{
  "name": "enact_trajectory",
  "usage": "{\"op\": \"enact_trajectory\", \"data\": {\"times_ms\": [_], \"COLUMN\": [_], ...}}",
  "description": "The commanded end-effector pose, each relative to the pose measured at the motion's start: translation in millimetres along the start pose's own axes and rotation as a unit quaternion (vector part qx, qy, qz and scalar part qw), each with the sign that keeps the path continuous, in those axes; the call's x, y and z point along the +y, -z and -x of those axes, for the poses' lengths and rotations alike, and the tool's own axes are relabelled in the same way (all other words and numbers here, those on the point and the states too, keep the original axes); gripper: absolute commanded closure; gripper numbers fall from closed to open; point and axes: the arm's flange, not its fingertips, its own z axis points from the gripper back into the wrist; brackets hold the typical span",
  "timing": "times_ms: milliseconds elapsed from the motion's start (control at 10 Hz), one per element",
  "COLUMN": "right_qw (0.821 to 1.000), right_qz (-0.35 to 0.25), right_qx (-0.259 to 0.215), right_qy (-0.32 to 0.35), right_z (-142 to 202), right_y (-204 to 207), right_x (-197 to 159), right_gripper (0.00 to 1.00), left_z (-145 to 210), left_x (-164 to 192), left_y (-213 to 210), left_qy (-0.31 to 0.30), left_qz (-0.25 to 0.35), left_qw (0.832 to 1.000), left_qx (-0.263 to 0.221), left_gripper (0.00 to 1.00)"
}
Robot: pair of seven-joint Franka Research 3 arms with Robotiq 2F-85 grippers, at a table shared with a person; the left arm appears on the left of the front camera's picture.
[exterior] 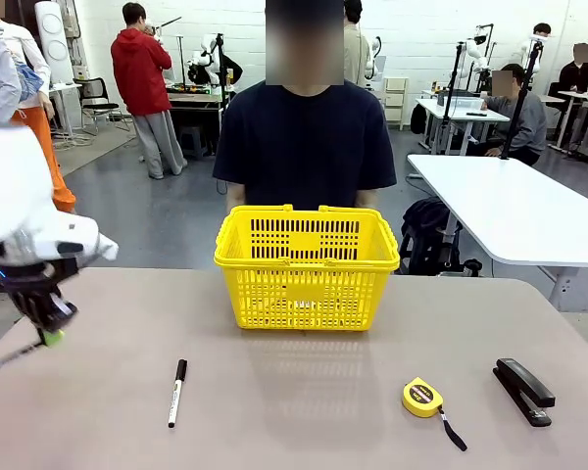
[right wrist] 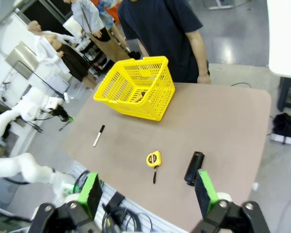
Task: Place the items the person wants into the basket.
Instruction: Pick up the item the person points to and place it in the Market Basket.
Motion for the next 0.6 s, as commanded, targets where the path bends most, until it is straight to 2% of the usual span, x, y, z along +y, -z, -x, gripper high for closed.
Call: {"op": "enact_trajectory", "data": {"times_ms": [0, 200, 400, 500], "right_qw": [1.000, 1.000, 1.000, 1.000], "right_qz": [-0.009, -0.009, -0.009, -0.009], "right_qx": [-0.006, -0.006, -0.006, -0.006], "right_qy": [-0.003, -0.003, -0.003, -0.003], "right_z": [-1, -1, -1, -1], "right_y": [0, 0, 0, 0], "right_x": [1, 1, 1, 1], "right_gripper": [0.00, 0.00, 0.00, 0.00], "left_z": [7, -3, -7, -22], "left_x": [-9, -14, -23, -34], "left_y": [-94, -152, -185, -199], "left_qy": [0.064, 0.095, 0.132, 0.161], "left_qz": [-0.039, -0.046, -0.032, -0.023], "left_qw": [0.997, 0.994, 0.986, 0.979], "left_qx": [0.000, -0.036, -0.092, -0.123], "left_gripper": [1.00, 1.00, 1.00, 1.00]}}
